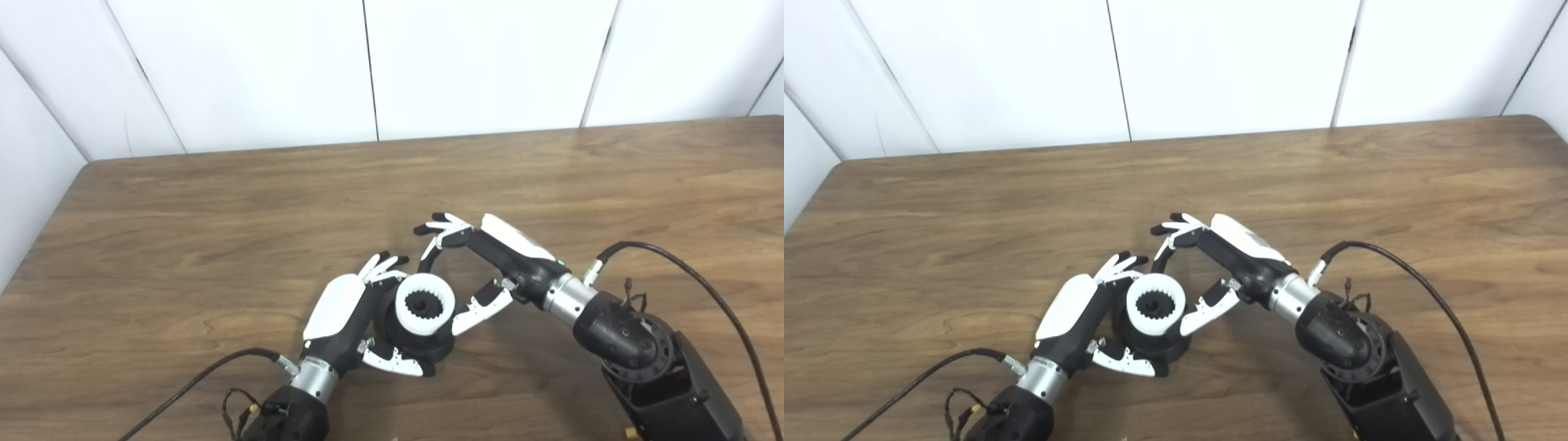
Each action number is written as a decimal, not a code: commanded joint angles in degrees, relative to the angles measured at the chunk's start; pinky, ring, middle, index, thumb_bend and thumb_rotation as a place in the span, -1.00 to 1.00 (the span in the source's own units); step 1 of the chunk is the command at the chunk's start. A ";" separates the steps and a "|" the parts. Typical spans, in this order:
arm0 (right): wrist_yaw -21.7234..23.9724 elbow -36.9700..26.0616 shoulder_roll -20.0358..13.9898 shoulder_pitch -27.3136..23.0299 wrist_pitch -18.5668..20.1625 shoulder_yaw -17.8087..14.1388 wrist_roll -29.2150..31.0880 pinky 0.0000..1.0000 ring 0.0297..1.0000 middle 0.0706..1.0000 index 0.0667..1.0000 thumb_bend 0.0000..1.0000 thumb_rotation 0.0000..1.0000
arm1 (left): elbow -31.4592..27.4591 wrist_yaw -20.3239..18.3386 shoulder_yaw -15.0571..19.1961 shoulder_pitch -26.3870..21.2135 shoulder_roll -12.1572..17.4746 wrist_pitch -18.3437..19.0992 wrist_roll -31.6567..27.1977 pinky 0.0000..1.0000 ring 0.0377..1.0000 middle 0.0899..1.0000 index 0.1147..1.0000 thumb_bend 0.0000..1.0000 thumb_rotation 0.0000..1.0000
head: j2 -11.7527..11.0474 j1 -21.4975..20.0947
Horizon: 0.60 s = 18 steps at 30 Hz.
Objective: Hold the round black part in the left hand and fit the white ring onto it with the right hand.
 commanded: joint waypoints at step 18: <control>-1.55 0.82 0.57 -0.67 -4.11 0.49 -0.93 0.71 0.96 0.75 -0.09 0.05 -0.70 | 0.11 -1.72 -0.14 0.68 0.18 1.81 0.34 0.71 0.97 0.83 0.16 0.82 -0.67 | 0.27 0.11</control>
